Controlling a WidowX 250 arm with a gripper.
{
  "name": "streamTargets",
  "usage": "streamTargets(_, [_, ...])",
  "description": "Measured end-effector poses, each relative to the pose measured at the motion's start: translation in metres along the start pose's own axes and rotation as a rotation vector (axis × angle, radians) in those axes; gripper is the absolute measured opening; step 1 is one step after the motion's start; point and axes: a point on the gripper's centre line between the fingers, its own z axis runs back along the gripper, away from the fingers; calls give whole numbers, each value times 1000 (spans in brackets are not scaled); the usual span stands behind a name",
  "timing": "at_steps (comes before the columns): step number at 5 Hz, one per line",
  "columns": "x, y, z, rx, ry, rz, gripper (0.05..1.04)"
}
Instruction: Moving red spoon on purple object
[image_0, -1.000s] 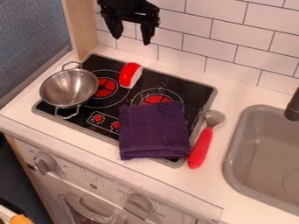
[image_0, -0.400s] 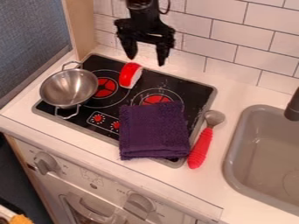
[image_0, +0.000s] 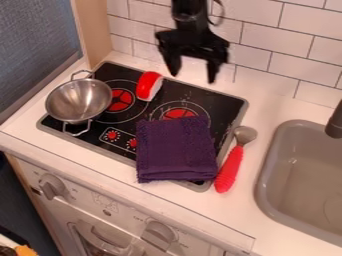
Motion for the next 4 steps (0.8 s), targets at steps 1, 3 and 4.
streamTargets(1, [-13, -37, -8, -12, -4, -9, 1000])
streamTargets(3, [-32, -79, -14, -58, -5, 2, 1000])
streamTargets(4, [-45, -85, -19, -37, 20, 28, 1000])
